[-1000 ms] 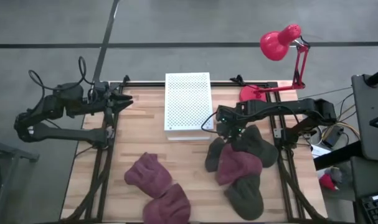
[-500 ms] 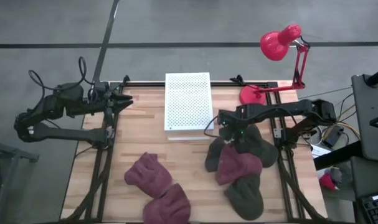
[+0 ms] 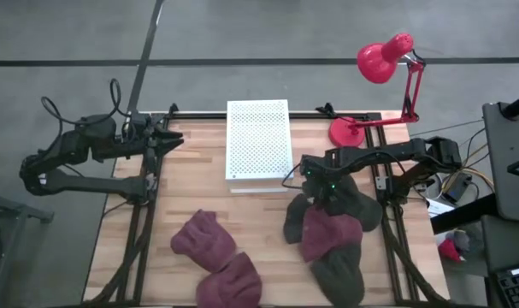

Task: Pick & Place hat
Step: Put the top right red cap on the shelf

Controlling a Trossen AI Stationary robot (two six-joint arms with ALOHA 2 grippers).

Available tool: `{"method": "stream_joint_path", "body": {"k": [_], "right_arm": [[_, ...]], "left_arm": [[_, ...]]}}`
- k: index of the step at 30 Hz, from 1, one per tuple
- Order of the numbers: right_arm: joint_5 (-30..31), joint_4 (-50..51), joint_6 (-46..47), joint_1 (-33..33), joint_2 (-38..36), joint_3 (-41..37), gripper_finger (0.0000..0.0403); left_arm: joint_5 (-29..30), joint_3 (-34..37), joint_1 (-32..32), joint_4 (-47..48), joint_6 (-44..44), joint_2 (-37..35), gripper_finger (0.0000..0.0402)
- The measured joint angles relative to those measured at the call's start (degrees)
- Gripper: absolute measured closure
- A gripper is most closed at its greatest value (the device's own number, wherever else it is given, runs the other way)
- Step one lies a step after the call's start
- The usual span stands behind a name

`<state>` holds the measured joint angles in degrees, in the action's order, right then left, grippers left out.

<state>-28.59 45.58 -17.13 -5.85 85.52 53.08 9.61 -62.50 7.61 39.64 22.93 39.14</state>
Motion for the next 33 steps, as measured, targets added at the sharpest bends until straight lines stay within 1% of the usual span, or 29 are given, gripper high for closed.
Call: {"method": "stream_joint_path", "body": {"k": [3,6,11,17,22,28,33], "right_arm": [[-1.9,0.1,0.4,0.0,0.0,0.3,0.0377],[-3.3,0.9,0.7,0.0,0.0,1.2,0.0390],[-3.7,3.1,0.5,0.0,-0.2,4.2,0.0393],[-7.7,9.2,-0.7,0.0,-0.7,10.8,0.0394],[-8.8,14.5,-1.8,0.0,-0.7,17.2,0.0394],[-13.7,18.4,-2.1,0.0,-0.7,23.4,0.0394],[-15.4,20.7,-2.0,0.0,-0.7,27.4,0.0394]], "left_arm": [[-0.4,0.2,0.0,0.0,0.3,0.2,0.0289],[-0.7,0.2,0.0,0.0,0.3,0.3,0.0289],[-0.8,0.2,0.0,0.0,0.3,0.3,0.0289],[-0.8,0.2,0.0,0.0,0.3,0.3,0.0289],[-0.9,0.2,0.0,0.0,0.3,0.4,0.0289],[-1.1,0.2,0.0,0.0,0.3,0.7,0.0289],[-1.2,0.2,0.0,0.0,0.2,1.4,0.0289]]}}
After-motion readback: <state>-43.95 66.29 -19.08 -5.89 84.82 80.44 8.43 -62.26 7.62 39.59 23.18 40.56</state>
